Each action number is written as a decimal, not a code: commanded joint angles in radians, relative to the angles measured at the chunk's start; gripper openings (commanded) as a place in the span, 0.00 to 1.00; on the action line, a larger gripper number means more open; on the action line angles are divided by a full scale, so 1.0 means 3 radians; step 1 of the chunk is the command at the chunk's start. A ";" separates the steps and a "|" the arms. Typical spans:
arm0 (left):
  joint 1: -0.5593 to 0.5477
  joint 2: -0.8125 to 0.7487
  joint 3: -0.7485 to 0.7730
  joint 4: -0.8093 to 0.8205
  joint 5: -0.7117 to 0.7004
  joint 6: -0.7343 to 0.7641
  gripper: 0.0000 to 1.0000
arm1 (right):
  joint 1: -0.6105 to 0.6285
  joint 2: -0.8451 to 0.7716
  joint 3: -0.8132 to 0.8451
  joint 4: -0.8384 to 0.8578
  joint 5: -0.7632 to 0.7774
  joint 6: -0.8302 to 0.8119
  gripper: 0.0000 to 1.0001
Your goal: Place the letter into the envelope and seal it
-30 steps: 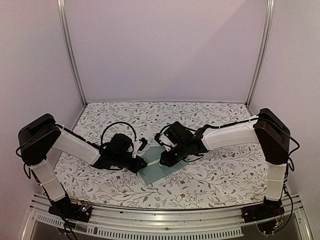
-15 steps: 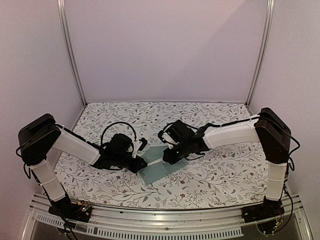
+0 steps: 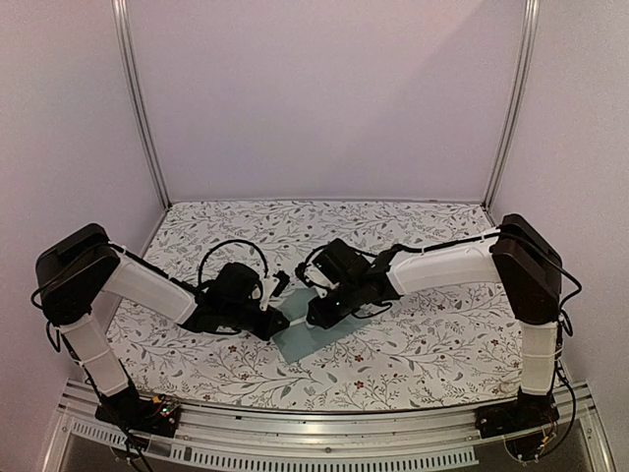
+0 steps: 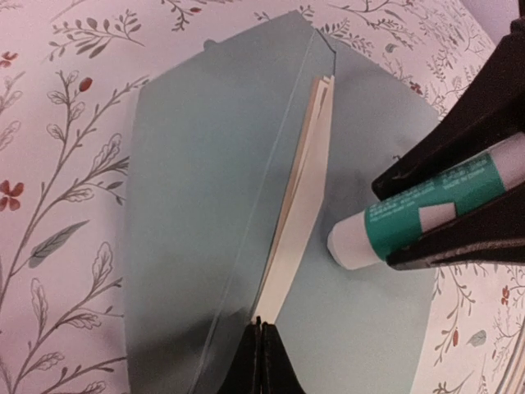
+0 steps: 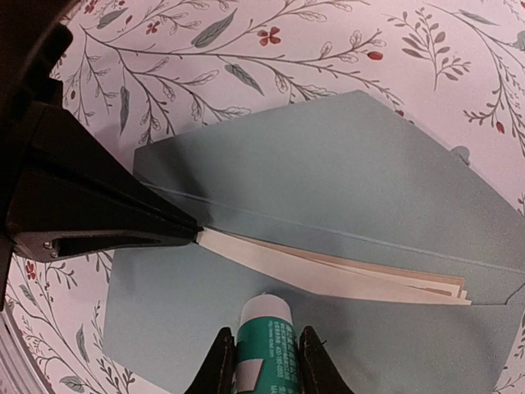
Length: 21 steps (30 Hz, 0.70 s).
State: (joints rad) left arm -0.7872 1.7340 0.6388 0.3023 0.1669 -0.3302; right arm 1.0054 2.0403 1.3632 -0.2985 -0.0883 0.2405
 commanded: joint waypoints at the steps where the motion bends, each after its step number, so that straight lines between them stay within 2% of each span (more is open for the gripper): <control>1: 0.0054 -0.0010 -0.0051 -0.0072 -0.0025 0.0002 0.00 | 0.0072 0.0244 0.0078 -0.0171 -0.0136 -0.0034 0.00; 12: 0.0056 -0.0007 -0.0047 -0.0073 -0.0022 0.0002 0.00 | 0.0100 0.0287 0.0085 -0.0159 -0.0161 -0.0021 0.00; 21: 0.0056 -0.0022 -0.0052 -0.0078 -0.0025 0.0005 0.00 | 0.0089 0.0038 -0.0238 -0.0161 0.0090 0.0020 0.00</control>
State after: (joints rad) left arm -0.7868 1.7340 0.6388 0.3019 0.1677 -0.3298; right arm 1.0233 2.0644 1.3670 -0.2432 -0.1143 0.2432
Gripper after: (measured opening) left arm 0.003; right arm 0.201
